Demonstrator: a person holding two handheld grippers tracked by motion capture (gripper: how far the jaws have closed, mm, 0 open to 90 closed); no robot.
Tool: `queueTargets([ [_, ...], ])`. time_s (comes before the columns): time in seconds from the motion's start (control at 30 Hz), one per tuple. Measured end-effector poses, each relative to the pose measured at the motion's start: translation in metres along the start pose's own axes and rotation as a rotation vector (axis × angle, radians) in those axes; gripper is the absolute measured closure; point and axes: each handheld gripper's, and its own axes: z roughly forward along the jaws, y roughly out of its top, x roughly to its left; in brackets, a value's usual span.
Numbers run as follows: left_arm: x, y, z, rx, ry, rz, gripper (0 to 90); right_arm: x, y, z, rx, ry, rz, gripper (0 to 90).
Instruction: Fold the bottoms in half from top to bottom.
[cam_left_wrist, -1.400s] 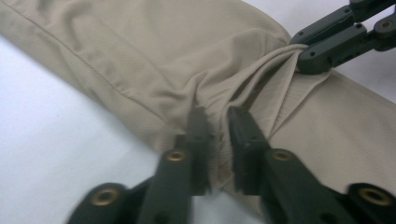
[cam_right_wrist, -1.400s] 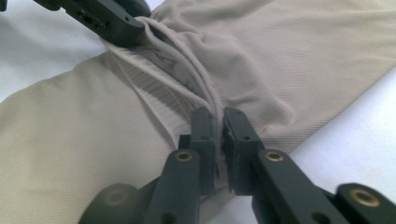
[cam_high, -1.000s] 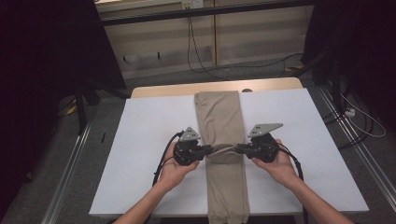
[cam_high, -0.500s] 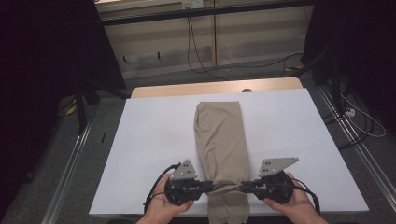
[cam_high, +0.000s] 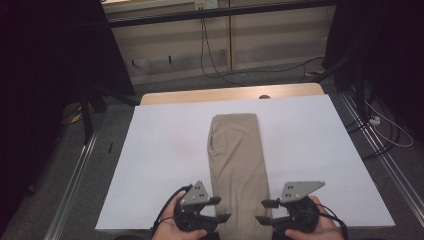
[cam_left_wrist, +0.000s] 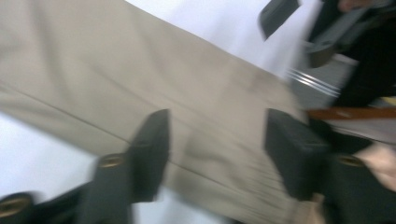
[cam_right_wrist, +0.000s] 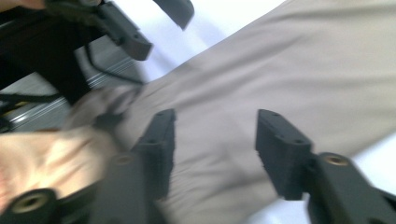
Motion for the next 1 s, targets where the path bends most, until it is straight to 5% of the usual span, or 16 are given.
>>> queueTargets([
  [0.07, 0.017, 0.007, 0.006, 0.002, 0.071, -0.018, 32.1, -0.008, 0.003, 0.001, -0.005, -0.023, 0.008, 42.1],
  [0.13, 0.037, 0.014, 0.014, 0.002, 0.130, -0.063, 16.8, -0.038, 0.013, 0.007, -0.012, -0.087, 0.013, 35.8],
  [0.2, 0.057, 0.023, 0.022, -0.013, 0.163, -0.075, 19.2, -0.062, 0.022, 0.014, 0.001, -0.112, 0.024, 32.6],
  [0.23, 0.068, 0.027, 0.025, -0.029, 0.168, -0.081, 19.2, -0.062, 0.022, 0.014, 0.001, -0.112, 0.024, 32.6],
  [0.27, 0.078, 0.031, 0.028, -0.045, 0.185, -0.091, 21.5, -0.085, 0.031, 0.021, -0.001, -0.138, 0.039, 32.2],
  [0.3, 0.089, 0.036, 0.032, -0.043, 0.181, -0.102, 21.5, -0.085, 0.031, 0.021, -0.001, -0.138, 0.039, 32.2],
  [0.33, 0.102, 0.041, 0.037, -0.027, 0.189, -0.131, 20.3, -0.109, 0.040, 0.028, -0.012, -0.166, 0.054, 32.9],
  [0.43, 0.126, 0.049, 0.046, -0.048, 0.279, -0.123, 17.5, -0.124, 0.048, 0.035, -0.017, -0.201, 0.066, 33.9],
  [0.47, 0.143, 0.054, 0.052, -0.048, 0.289, -0.148, 20.1, -0.143, 0.057, 0.042, -0.031, -0.220, 0.074, 33.8],
  [0.5, 0.143, 0.054, 0.052, -0.048, 0.289, -0.148, 19.7, -0.149, 0.060, 0.045, -0.040, -0.223, 0.084, 33.8],
  [0.53, 0.158, 0.058, 0.057, -0.037, 0.288, -0.179, 21.4, -0.155, 0.065, 0.048, -0.044, -0.233, 0.082, 34.2],
  [0.73, 0.188, 0.066, 0.063, -0.091, 0.318, -0.198, 18.8, -0.195, 0.087, 0.069, -0.073, -0.293, 0.125, 34.7],
  [0.8, 0.204, 0.072, 0.070, -0.153, 0.348, -0.164, 18.4, -0.208, 0.093, 0.077, -0.063, -0.312, 0.126, 34.7],
  [0.87, 0.210, 0.074, 0.073, -0.154, 0.358, -0.157, 19.3, -0.215, 0.096, 0.082, -0.053, -0.314, 0.136, 34.3],
  [1.0, 0.236, 0.085, 0.088, -0.081, 0.396, -0.155, 20.9, -0.244, 0.105, 0.102, -0.041, -0.352, 0.167, 36.9],
])
